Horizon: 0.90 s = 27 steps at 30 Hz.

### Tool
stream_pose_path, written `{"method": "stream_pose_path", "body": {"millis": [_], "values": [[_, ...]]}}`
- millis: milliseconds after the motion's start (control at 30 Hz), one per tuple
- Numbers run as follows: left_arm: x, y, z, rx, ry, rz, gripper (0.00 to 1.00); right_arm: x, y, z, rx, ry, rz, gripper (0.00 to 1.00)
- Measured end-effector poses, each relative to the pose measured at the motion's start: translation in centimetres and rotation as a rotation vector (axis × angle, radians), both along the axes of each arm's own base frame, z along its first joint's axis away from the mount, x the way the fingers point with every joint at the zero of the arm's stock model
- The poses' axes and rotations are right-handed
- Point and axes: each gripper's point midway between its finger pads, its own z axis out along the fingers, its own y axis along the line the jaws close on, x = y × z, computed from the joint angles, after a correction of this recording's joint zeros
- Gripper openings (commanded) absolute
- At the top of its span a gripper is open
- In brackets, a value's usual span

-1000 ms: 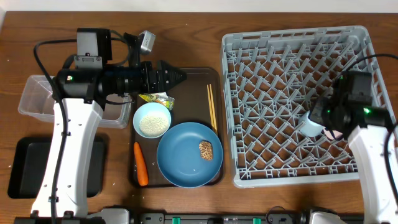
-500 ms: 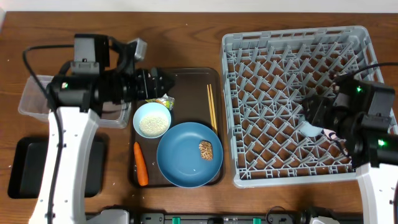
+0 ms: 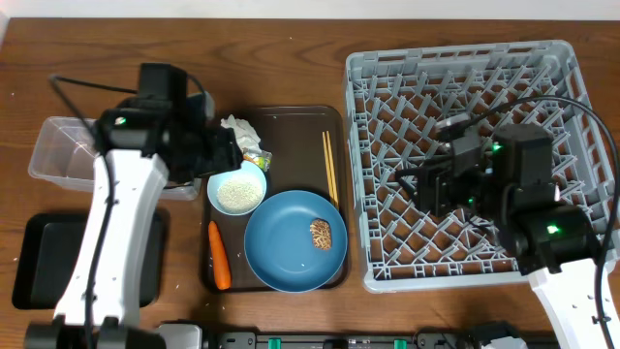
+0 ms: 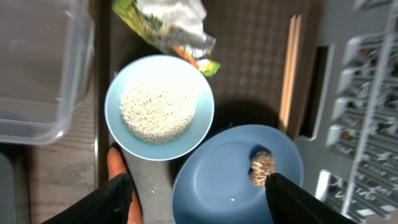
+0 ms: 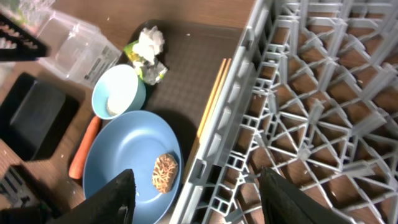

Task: Sort waste into correct bins and load items into the dishwasher rack
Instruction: 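Grasp the white tissue on the tray with the left gripper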

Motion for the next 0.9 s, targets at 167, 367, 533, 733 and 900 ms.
{"method": "stream_pose_path", "body": {"millis": [167,367,533,733,900], "values": [[0.3,-1.2,-2.9,0.078,0.059,-0.059,0.70,0.3,0.3,-0.4,-0.004,0.022,-0.033,0.47],[1.1,-2.6,-6.9,0.192,0.123,-0.101,0.63,1.0,0.3,-2.0,-0.009,0.092,-0.063,0.45],[2.8,-3.0,-8.8,0.225,0.099,-0.085,0.63,1.2,0.4,-3.1,-0.013,0.131,-0.067,0.45],[5.7,-2.2,-8.2,0.280,-0.023,-0.037,0.63,1.3,0.4,-3.2,-0.012,0.135,-0.067,0.45],[6.8,-1.7,-8.2,0.315,-0.062,-0.018,0.63,1.5,0.5,-3.0,-0.008,0.127,-0.068,0.45]]}}
